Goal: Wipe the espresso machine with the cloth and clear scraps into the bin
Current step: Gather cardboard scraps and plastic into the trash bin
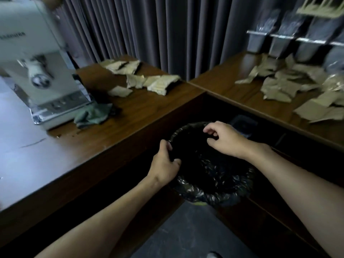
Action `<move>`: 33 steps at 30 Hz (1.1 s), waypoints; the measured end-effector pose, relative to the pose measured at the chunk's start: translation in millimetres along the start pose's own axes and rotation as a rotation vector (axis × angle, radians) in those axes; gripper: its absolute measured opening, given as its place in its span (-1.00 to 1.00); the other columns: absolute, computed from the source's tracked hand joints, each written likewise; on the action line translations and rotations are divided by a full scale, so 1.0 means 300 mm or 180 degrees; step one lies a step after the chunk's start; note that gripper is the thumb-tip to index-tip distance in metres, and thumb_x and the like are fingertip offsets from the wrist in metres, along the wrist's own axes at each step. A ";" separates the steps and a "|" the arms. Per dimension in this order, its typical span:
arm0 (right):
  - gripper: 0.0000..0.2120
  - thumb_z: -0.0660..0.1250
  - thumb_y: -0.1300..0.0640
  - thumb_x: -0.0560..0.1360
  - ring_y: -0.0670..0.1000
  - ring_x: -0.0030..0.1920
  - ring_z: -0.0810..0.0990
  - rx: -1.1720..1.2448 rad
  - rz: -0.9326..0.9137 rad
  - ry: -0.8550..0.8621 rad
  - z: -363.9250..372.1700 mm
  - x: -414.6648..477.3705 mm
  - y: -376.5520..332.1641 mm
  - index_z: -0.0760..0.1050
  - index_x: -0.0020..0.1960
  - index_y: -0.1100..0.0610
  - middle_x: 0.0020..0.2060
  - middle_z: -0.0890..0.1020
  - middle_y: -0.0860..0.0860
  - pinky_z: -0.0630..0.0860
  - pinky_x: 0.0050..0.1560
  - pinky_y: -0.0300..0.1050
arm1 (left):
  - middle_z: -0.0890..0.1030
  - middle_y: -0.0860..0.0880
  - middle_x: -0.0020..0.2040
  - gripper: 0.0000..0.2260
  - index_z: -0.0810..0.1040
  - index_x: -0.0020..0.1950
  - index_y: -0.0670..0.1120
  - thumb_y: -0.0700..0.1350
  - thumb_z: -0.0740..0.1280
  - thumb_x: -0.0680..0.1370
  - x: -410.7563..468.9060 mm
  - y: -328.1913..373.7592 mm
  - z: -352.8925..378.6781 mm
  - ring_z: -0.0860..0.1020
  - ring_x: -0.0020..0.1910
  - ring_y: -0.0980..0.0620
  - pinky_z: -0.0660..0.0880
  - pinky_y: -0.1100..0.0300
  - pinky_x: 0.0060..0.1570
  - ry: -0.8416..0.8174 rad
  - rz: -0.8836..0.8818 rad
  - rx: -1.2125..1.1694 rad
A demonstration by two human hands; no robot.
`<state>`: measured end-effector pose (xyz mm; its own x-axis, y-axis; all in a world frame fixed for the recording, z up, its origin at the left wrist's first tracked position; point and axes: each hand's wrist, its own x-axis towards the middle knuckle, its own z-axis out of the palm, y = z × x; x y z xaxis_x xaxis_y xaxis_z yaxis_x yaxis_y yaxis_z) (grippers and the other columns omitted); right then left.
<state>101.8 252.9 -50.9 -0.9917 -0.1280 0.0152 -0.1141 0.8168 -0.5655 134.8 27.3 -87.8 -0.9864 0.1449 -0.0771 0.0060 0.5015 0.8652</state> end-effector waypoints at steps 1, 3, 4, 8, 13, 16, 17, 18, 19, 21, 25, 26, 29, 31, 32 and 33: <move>-0.73 0.37 0.10 0.50 -0.01 0.15 0.48 -0.0131 0.0014 -0.0010 -0.030 -0.008 -0.015 0.50 0.19 -0.02 0.07 0.48 -0.07 0.46 0.22 -0.01 | 0.58 -0.09 -0.14 -0.72 0.27 0.06 -0.02 -0.26 0.33 0.52 -0.002 0.031 -0.027 0.57 -0.30 0.03 0.50 0.09 -0.43 -0.0091 0.0060 -0.0007; -0.64 0.36 0.05 0.51 0.02 0.25 0.40 -0.0459 0.0046 0.0036 -0.086 -0.023 -0.042 0.42 0.29 -0.05 0.16 0.44 -0.07 0.39 0.29 0.06 | 0.53 -0.03 -0.24 -0.72 0.25 0.08 -0.03 -0.27 0.32 0.54 -0.007 0.091 -0.086 0.47 -0.45 0.19 0.38 0.26 -0.49 -0.0284 0.0163 0.0004; -0.60 0.34 0.03 0.52 0.04 0.28 0.36 -0.0615 0.0079 0.0054 -0.112 -0.029 -0.058 0.37 0.34 -0.06 0.21 0.42 -0.06 0.35 0.31 0.06 | 0.49 -0.01 -0.28 -0.71 0.24 0.10 -0.04 -0.27 0.31 0.54 -0.009 0.118 -0.114 0.40 -0.51 0.21 0.33 0.29 -0.51 -0.0380 0.0215 0.0033; -0.53 0.26 -0.01 0.58 0.09 0.39 0.28 -0.0953 0.0226 0.0137 -0.192 -0.024 -0.106 0.24 0.46 -0.06 0.36 0.35 -0.01 0.26 0.35 0.08 | 0.36 -0.02 -0.37 -0.69 0.21 0.12 -0.02 -0.25 0.31 0.55 -0.002 0.200 -0.203 0.26 -0.53 0.11 0.24 0.18 -0.51 -0.0586 0.0299 0.0068; -0.56 0.21 0.00 0.60 0.12 0.34 0.39 -0.1374 0.0331 0.0322 -0.261 0.017 -0.165 0.25 0.46 -0.06 0.36 0.43 0.00 0.33 0.29 0.09 | 0.39 -0.08 -0.24 -0.67 0.22 0.18 -0.05 -0.25 0.32 0.55 0.027 0.277 -0.275 0.33 -0.36 0.03 0.29 0.06 -0.36 -0.0660 0.0296 -0.0052; -0.82 0.22 0.05 0.59 0.11 0.12 0.54 -0.1119 0.0422 0.0536 -0.301 0.057 -0.167 0.46 0.18 -0.09 0.14 0.59 0.01 0.50 0.12 0.05 | 0.48 -0.01 -0.05 -0.66 0.28 0.23 -0.03 -0.17 0.36 0.55 0.059 0.306 -0.303 0.46 -0.19 0.09 0.45 0.14 -0.19 -0.0377 0.0287 0.0064; -0.88 0.24 0.07 0.59 0.11 0.07 0.57 -0.0946 0.0421 0.0640 -0.319 0.071 -0.169 0.50 0.07 -0.11 0.06 0.62 0.02 0.53 0.07 0.05 | 0.49 0.00 0.02 -0.66 0.31 0.26 -0.02 -0.14 0.36 0.55 0.074 0.309 -0.313 0.49 -0.11 0.10 0.51 0.14 -0.09 -0.0222 0.0249 0.0084; -0.89 0.25 0.09 0.58 0.11 0.04 0.58 -0.0843 0.0397 0.0691 -0.333 0.085 -0.171 0.51 0.01 -0.11 0.01 0.63 0.02 0.54 0.06 0.05 | 0.51 0.00 0.08 -0.67 0.35 0.28 -0.01 -0.11 0.36 0.56 0.083 0.313 -0.324 0.52 -0.04 0.09 0.54 0.11 0.02 -0.0076 0.0217 0.0087; -0.88 0.26 0.10 0.57 0.11 0.02 0.58 -0.0818 0.0383 0.0704 -0.345 0.099 -0.176 0.53 -0.01 -0.10 -0.02 0.63 0.03 0.54 0.06 0.05 | 0.54 -0.01 0.11 -0.69 0.41 0.28 -0.02 -0.09 0.36 0.57 0.096 0.316 -0.333 0.55 0.02 0.05 0.56 0.08 0.09 0.0022 0.0227 0.0126; -0.88 0.26 0.09 0.58 0.10 -0.06 0.60 -0.0861 0.0393 0.0653 -0.360 0.130 -0.188 0.53 -0.03 -0.10 -0.08 0.63 0.02 0.57 0.00 0.03 | 0.57 -0.01 0.13 -0.73 0.48 0.28 -0.05 -0.09 0.35 0.58 0.119 0.324 -0.342 0.55 0.09 0.04 0.54 0.11 0.14 0.0069 0.0335 0.0298; -0.90 0.27 0.08 0.57 0.06 -0.11 0.59 -0.1016 0.0448 0.0180 -0.374 0.213 -0.190 0.48 -0.03 -0.12 -0.13 0.60 -0.02 0.55 -0.05 0.00 | 0.59 0.04 0.16 -0.76 0.55 0.26 -0.04 -0.15 0.32 0.60 0.167 0.318 -0.351 0.53 0.18 0.08 0.49 0.09 0.26 0.0093 0.0388 0.0337; -0.89 0.28 0.09 0.55 0.04 -0.08 0.58 -0.0999 0.0469 0.0011 -0.380 0.234 -0.188 0.49 -0.02 -0.13 -0.12 0.60 -0.04 0.52 -0.05 -0.03 | 0.63 0.04 0.14 -0.78 0.58 0.23 -0.03 -0.16 0.30 0.60 0.185 0.314 -0.354 0.56 0.16 0.06 0.51 0.04 0.24 0.0103 0.0416 0.0405; -0.82 0.31 0.13 0.48 -0.02 0.00 0.57 -0.0769 0.0380 -0.0408 -0.393 0.313 -0.193 0.56 0.04 -0.06 -0.04 0.59 -0.08 0.48 -0.03 -0.12 | 0.67 0.03 0.03 -0.79 0.62 0.19 -0.02 -0.18 0.30 0.59 0.234 0.303 -0.361 0.62 0.06 0.05 0.56 -0.01 0.16 0.0013 0.0269 0.0495; -0.81 0.30 0.13 0.49 -0.03 0.01 0.57 -0.0490 0.0200 -0.0434 -0.394 0.382 -0.199 0.54 0.08 -0.04 -0.01 0.60 -0.08 0.48 0.02 -0.15 | 0.66 0.01 0.08 -0.76 0.61 0.22 0.00 -0.10 0.32 0.57 0.269 0.283 -0.354 0.61 0.09 0.03 0.55 -0.04 0.18 -0.0027 0.0133 0.0515; -0.81 0.29 0.13 0.51 -0.05 0.00 0.58 -0.0368 0.0115 -0.0424 -0.391 0.418 -0.200 0.53 0.10 -0.04 -0.02 0.60 -0.08 0.49 0.01 -0.16 | 0.64 -0.01 0.13 -0.70 0.59 0.26 0.01 -0.02 0.33 0.53 0.280 0.275 -0.347 0.60 0.13 0.01 0.54 -0.05 0.21 -0.0024 0.0046 0.0530; -0.80 0.28 0.12 0.53 -0.06 -0.02 0.58 -0.0287 0.0037 -0.0425 -0.385 0.454 -0.202 0.52 0.14 -0.03 -0.03 0.61 -0.08 0.50 0.00 -0.16 | 0.62 -0.02 0.18 -0.64 0.56 0.29 0.01 0.03 0.32 0.51 0.286 0.274 -0.342 0.58 0.17 -0.01 0.52 -0.06 0.24 -0.0041 -0.0037 0.0536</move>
<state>-33.1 251.0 80.6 -0.9768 -0.1869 -0.1042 -0.1134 0.8651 -0.4886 33.7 -6.5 27.4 -0.9844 0.1486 -0.0940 0.0230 0.6389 0.7689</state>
